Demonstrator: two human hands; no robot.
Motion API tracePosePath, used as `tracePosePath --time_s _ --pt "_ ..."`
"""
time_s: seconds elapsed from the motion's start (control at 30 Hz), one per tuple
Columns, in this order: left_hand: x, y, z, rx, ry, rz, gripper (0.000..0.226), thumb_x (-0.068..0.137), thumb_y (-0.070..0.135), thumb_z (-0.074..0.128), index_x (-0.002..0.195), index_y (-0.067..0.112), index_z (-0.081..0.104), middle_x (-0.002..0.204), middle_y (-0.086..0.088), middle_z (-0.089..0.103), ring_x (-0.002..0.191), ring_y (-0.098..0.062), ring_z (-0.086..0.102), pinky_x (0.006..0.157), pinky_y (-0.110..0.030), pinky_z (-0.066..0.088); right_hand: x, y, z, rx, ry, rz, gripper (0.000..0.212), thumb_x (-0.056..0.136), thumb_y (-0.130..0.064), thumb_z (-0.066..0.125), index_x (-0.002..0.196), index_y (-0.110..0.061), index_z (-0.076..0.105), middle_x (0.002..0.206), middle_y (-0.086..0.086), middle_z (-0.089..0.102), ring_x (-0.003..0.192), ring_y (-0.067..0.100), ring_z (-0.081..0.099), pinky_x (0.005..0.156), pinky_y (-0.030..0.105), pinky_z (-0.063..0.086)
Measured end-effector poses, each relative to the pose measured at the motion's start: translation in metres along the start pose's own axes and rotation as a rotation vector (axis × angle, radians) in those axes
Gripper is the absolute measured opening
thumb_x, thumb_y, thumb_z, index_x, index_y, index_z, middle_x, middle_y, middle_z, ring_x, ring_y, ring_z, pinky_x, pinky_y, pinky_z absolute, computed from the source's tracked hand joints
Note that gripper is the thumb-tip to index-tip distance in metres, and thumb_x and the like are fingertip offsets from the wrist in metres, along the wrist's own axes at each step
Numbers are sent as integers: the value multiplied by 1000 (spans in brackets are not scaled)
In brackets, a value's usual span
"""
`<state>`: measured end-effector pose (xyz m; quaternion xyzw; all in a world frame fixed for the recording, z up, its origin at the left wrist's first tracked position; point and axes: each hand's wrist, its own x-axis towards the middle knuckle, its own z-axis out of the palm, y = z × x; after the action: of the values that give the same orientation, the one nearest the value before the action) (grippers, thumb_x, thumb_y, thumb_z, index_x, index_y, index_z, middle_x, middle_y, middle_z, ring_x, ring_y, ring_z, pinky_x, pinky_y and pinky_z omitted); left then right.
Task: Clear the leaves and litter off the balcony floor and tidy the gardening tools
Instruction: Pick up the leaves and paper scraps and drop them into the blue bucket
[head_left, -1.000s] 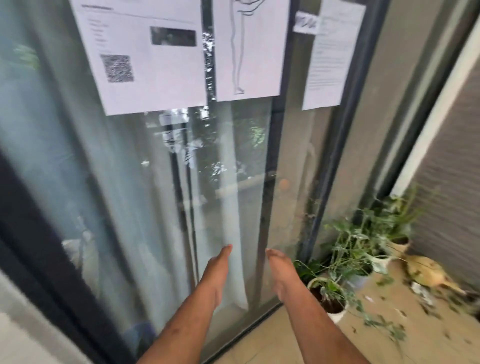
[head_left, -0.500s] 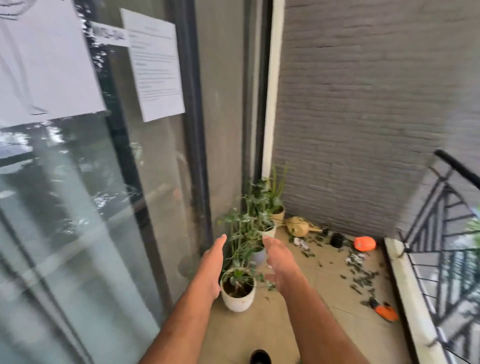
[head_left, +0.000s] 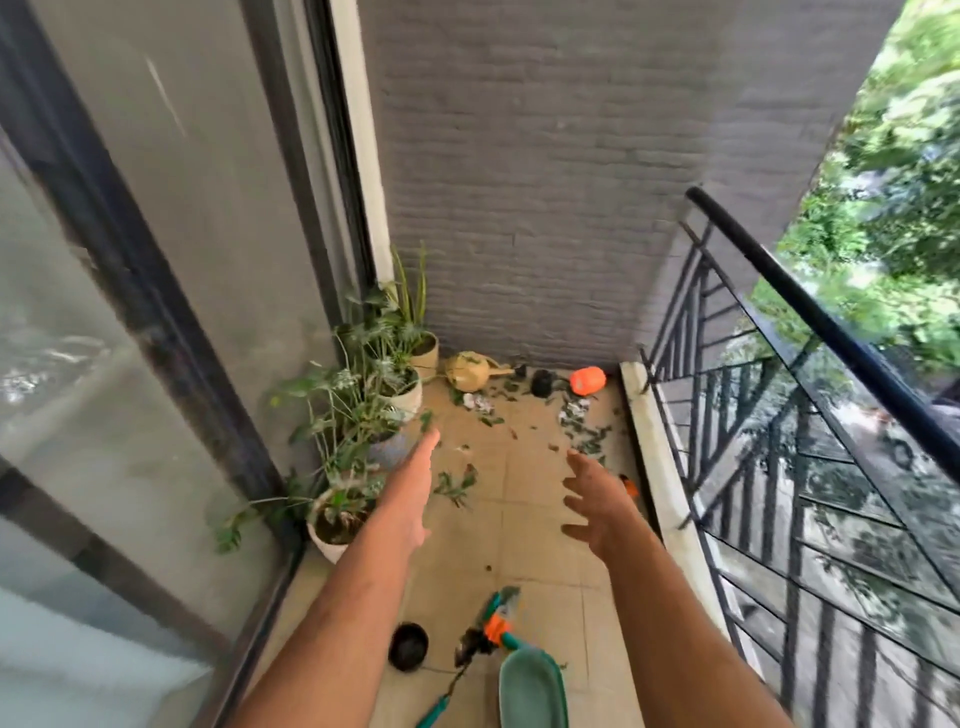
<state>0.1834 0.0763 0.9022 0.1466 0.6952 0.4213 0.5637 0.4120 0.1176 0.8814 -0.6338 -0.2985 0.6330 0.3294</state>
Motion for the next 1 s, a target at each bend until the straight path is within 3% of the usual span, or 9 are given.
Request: tracePosePath --time_s 0.13,0.33,0.47,0.63,1.0 --pt "29 -8 31 24 2 -55 98 82 87 62 161 33 43 173 0 26 154 -33 31 115 -62 36 25 8 -49 44 65 44 45 105 -50 55 142 -23 57 142 4 55 136 30 49 111 61 42" --pt "57 -21 34 49 -21 -93 86 86 85 59 158 39 46 172 0 27 155 -32 30 110 -60 41 58 34 -75 98 112 151 50 105 -49 56 148 -25 53 146 7 56 136 31 52 109 61 46" --pt "84 -22 22 64 -27 -91 77 89 81 59 155 43 49 169 -1 33 151 -33 35 96 -56 46 76 40 -70 132 131 209 50 105 -50 55 148 -25 56 143 6 59 132 30 55 109 62 46" --pt "128 -8 19 34 -72 -122 80 91 78 60 158 36 48 171 -4 31 155 -37 31 114 -66 41 97 23 -61 138 150 204 43 104 -46 58 141 -24 61 130 7 67 118 29 65 102 59 53" --pt "182 14 54 29 -178 -163 81 91 78 59 157 31 49 171 -5 31 154 -38 32 116 -63 38 135 -11 -46 168 205 150 38 102 -52 58 134 -32 66 123 2 73 111 26 70 98 53 57"
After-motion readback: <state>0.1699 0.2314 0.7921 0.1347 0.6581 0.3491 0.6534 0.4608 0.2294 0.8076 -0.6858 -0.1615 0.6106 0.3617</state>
